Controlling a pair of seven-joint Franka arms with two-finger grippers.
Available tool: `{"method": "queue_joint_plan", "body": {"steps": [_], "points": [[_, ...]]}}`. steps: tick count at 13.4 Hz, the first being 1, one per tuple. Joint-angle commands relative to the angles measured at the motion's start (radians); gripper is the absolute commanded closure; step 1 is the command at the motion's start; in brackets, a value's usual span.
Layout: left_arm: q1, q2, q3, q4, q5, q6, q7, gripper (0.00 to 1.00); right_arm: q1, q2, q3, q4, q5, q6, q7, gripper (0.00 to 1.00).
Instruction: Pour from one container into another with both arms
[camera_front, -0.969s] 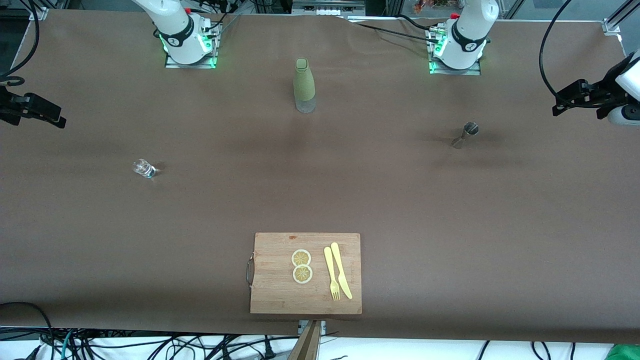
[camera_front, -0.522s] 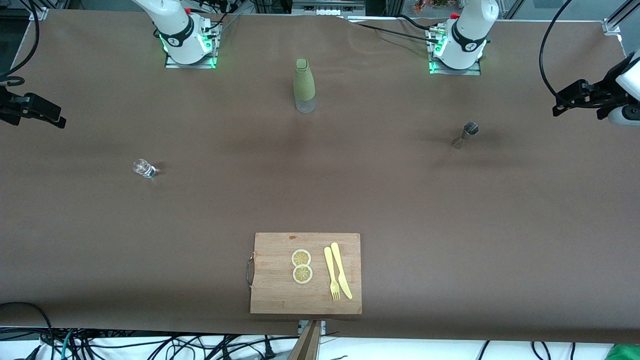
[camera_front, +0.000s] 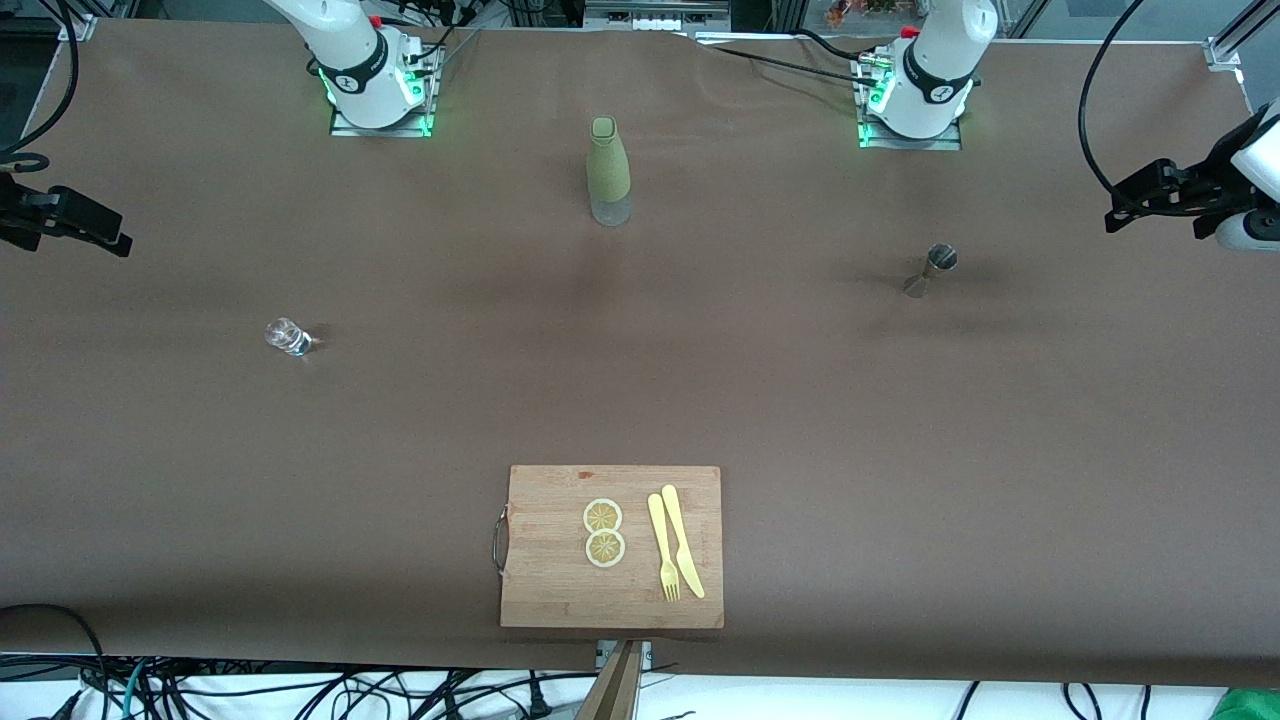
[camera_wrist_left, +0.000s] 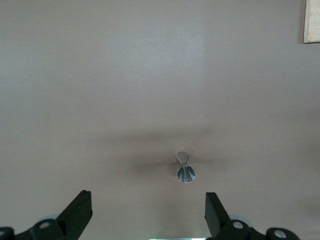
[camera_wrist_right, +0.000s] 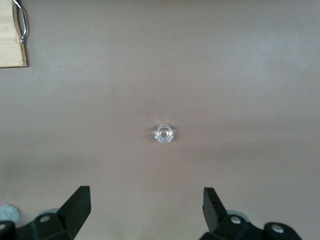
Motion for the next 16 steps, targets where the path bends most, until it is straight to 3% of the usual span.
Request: {"method": "queue_joint_plan", "body": {"steps": [1,16], "points": [[0.005,-0.016,0.001,-0.017,-0.005,-0.004,0.024,0.00,-0.003,0.010,0.008,-0.006,-0.020,0.001,0.030,0.00],[0.006,-0.011,0.003,-0.023,-0.005,-0.002,0.012,0.00,0.003,0.036,0.011,-0.008,-0.045,-0.046,0.013,0.00]]}}
